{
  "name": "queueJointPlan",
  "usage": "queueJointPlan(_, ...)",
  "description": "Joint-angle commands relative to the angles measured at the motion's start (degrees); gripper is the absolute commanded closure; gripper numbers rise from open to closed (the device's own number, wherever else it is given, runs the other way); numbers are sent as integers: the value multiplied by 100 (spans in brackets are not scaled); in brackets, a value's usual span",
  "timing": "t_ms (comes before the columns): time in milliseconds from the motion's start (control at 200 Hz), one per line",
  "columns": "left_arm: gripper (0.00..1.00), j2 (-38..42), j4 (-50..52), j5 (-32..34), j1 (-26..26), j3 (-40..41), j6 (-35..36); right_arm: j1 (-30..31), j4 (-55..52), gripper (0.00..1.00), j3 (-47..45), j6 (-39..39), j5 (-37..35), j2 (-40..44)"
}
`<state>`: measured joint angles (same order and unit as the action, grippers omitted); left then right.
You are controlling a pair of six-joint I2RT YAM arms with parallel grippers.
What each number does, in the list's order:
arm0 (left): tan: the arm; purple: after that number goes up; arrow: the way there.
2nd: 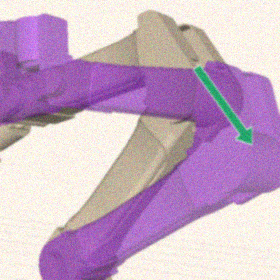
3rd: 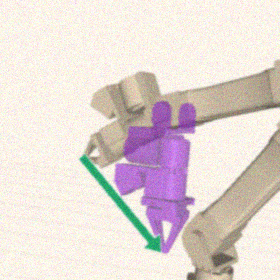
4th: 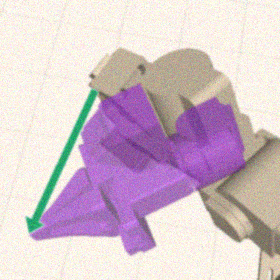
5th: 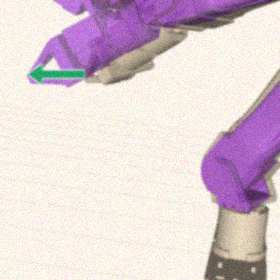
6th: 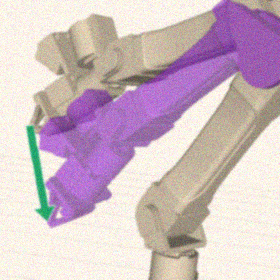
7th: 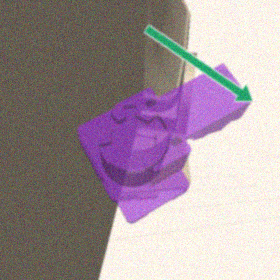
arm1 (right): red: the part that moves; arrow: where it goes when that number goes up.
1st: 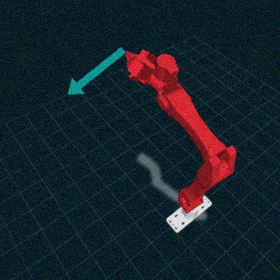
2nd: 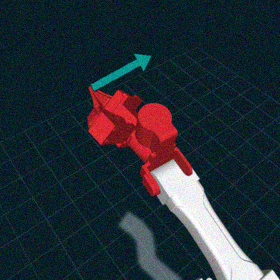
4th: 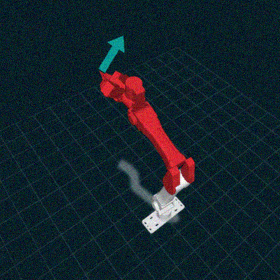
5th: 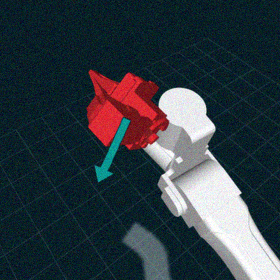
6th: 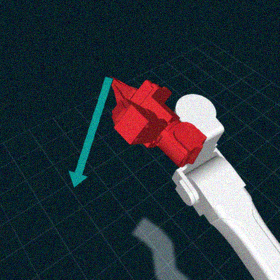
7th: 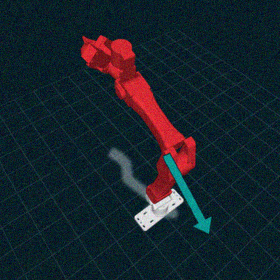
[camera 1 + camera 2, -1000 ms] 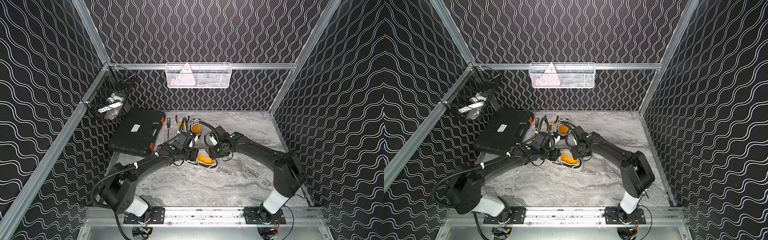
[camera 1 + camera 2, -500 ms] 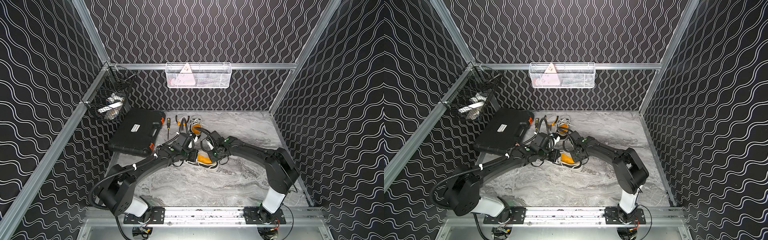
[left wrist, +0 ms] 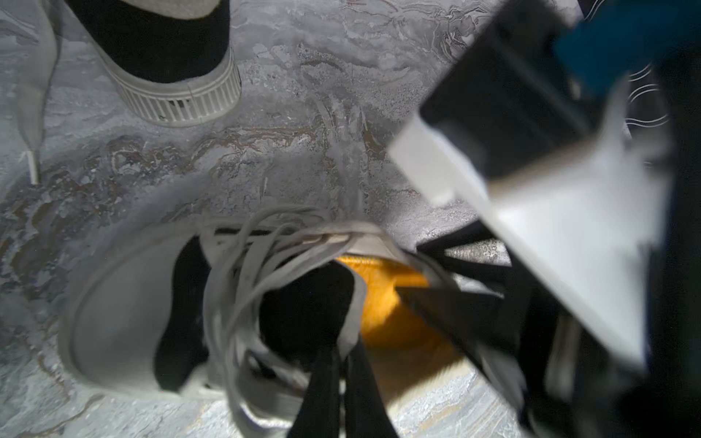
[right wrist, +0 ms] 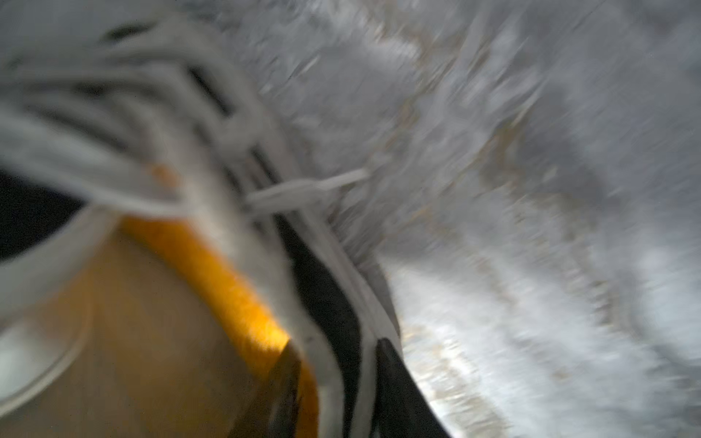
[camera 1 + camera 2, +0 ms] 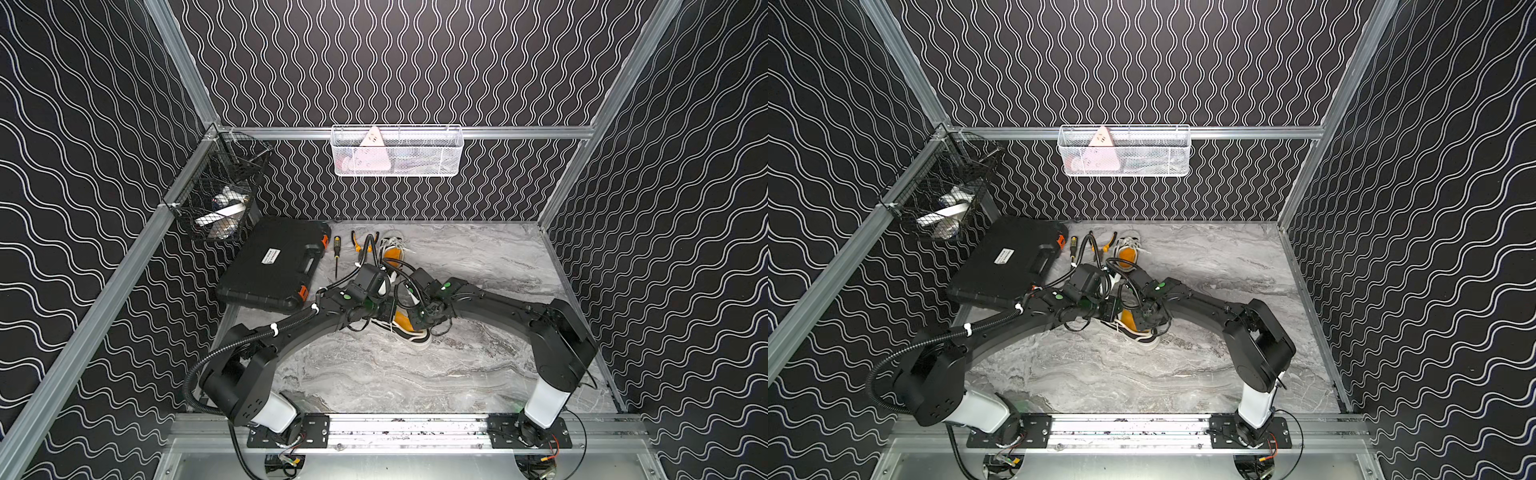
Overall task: Insert the insole into the shoe
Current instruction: Insert the insole into the shoe, then move the shoe to the center of the board.
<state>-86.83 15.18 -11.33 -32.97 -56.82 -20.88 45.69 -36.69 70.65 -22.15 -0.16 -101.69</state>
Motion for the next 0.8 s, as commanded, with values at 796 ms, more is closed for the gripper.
queueJointPlan(796,100,144,-24,-75,1,35,287,-438,936,64,259,-588,489,-458)
